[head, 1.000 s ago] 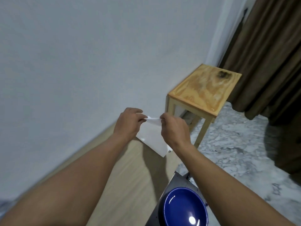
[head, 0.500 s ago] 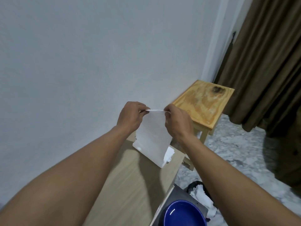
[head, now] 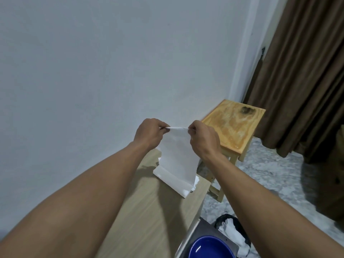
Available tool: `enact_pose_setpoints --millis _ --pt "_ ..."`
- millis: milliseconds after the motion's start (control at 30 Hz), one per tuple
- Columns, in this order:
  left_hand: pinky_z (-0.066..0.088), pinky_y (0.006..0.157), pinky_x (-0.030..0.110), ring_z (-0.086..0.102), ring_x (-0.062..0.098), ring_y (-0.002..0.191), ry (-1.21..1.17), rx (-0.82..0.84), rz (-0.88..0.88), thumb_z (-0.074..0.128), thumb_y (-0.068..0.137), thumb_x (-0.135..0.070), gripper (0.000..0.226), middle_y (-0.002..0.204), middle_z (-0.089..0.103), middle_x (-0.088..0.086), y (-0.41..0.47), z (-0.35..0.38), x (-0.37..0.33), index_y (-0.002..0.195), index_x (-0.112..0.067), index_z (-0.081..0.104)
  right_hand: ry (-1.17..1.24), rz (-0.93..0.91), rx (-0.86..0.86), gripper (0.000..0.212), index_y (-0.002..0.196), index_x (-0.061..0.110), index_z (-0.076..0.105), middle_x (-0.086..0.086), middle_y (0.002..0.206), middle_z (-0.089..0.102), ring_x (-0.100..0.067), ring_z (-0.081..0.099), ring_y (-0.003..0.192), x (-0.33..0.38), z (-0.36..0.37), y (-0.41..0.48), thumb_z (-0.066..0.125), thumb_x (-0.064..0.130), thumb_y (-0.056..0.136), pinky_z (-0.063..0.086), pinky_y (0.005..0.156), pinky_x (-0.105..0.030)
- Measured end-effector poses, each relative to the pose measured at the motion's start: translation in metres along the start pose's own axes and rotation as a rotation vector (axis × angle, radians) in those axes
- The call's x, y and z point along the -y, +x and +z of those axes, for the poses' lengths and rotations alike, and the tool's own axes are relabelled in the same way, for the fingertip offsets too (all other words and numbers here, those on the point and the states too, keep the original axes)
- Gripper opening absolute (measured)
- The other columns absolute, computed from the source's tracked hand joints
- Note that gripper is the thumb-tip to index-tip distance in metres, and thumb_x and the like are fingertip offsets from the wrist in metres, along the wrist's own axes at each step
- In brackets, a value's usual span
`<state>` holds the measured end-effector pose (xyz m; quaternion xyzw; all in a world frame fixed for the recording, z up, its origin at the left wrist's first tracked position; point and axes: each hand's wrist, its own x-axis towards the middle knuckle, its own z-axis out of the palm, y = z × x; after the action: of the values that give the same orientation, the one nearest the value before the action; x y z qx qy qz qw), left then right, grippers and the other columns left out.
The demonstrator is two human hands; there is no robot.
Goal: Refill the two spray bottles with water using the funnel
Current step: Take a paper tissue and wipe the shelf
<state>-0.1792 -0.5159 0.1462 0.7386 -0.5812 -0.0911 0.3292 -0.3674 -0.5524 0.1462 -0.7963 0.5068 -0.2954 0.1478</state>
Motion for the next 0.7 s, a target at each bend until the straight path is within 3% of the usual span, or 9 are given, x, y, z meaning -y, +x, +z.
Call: enact_pose_setpoints --millis 233,367,467,600,700 --pt "0.053 0.092 0.035 0.066 0.012 0.100 -0.045 -0.060 -0.050 0.065 0.094 -0.025 0.015 0.103 0.075 -0.011 -0.010 -0.011 -0.006 0.099 -0.029 0.078 0.073 -0.011 -0.035 0.012 0.099 0.017 0.061 0.002 0.087 0.068 -0.026 0.060 0.081 0.002 -0.004 -0.005 0.050 0.019 0.101 0.051 0.067 -0.041" --pt "0.054 0.091 0.036 0.066 0.014 0.098 -0.102 -0.111 -0.068 0.066 0.093 -0.025 0.014 0.099 0.075 -0.009 -0.018 -0.012 -0.010 0.098 -0.028 0.079 0.005 -0.105 -0.098 0.012 0.103 0.015 0.057 -0.002 0.089 0.068 -0.026 0.054 0.075 0.004 -0.006 -0.009 0.046 0.020 0.104 0.037 0.059 -0.036" --pt "0.053 0.087 0.029 0.067 0.011 0.097 -0.208 -0.076 -0.139 0.067 0.092 -0.023 0.014 0.098 0.075 -0.011 -0.028 -0.013 -0.007 0.096 -0.027 0.079 -0.016 -0.116 -0.047 0.015 0.107 0.016 0.059 -0.003 0.094 0.071 -0.027 0.058 0.079 0.004 -0.008 -0.016 0.046 0.022 0.105 0.042 0.061 -0.037" --pt "0.041 0.064 0.014 0.060 0.000 0.074 -0.282 -0.028 -0.183 0.065 0.092 -0.017 0.017 0.079 0.070 -0.017 -0.040 -0.025 -0.006 0.094 -0.025 0.080 0.127 -0.057 -0.032 0.015 0.110 0.020 0.065 0.001 0.104 0.073 -0.025 0.064 0.093 0.006 -0.016 -0.022 0.051 0.022 0.102 0.042 0.066 -0.032" --pt "0.045 0.071 0.016 0.067 0.006 0.083 -0.356 0.036 -0.195 0.070 0.089 -0.014 0.016 0.085 0.076 -0.012 -0.056 -0.041 -0.001 0.093 -0.026 0.081 0.215 -0.037 -0.005 0.016 0.107 0.022 0.070 0.005 0.103 0.073 -0.013 0.062 0.090 0.012 -0.019 -0.032 0.057 0.021 0.100 0.039 0.063 -0.024"
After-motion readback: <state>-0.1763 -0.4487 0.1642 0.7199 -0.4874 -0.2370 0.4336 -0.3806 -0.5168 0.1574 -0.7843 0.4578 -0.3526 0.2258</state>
